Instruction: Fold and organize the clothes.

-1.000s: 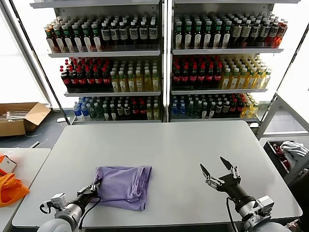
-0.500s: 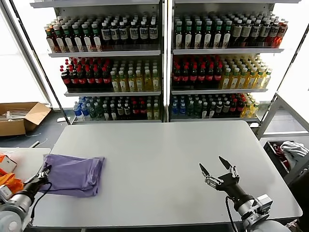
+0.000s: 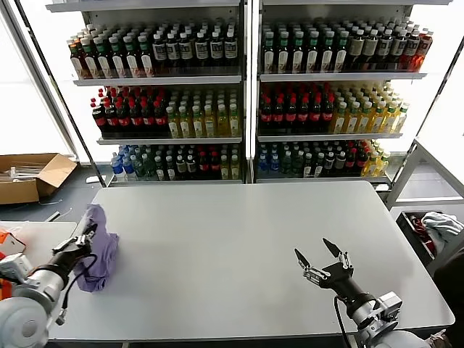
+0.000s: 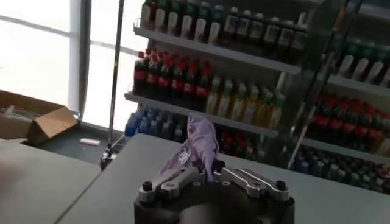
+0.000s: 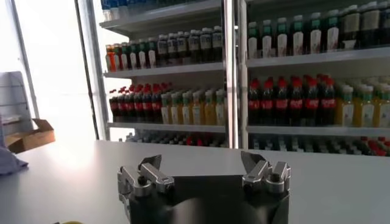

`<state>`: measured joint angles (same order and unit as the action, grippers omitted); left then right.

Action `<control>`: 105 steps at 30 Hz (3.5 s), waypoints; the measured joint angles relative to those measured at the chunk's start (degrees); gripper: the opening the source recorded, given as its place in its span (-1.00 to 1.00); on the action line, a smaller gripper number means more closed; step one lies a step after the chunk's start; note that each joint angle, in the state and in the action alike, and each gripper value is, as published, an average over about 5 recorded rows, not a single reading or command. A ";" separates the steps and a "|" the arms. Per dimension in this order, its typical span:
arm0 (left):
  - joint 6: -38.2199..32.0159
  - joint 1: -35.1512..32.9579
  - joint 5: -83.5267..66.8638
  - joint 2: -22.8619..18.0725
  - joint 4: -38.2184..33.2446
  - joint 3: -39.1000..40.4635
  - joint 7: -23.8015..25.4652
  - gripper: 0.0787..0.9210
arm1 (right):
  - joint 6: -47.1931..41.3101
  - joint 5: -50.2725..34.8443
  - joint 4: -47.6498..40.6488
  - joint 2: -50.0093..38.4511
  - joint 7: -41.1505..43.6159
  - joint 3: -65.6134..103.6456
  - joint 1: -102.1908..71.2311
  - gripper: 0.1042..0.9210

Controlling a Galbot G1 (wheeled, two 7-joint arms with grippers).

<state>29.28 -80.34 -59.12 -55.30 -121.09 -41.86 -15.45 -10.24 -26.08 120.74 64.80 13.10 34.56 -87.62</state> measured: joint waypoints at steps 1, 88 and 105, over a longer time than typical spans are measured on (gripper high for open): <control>0.21 1.47 -0.31 -0.68 0.17 3.42 -0.74 -0.90 | -0.11 0.13 0.11 0.04 -0.08 -0.05 -0.10 0.76; -14.81 4.54 13.71 -6.63 2.39 12.97 14.50 0.77 | -18.88 4.31 -10.26 -2.52 -4.90 -16.55 15.69 -0.95; -14.61 5.67 15.05 -6.87 1.78 15.59 14.43 0.77 | -15.62 6.52 -4.93 -1.98 -5.36 -7.63 11.72 -0.07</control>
<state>14.67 -74.67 -44.07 -62.17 -119.31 -26.28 -1.02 -25.86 -19.56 115.81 62.82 7.74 26.93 -75.90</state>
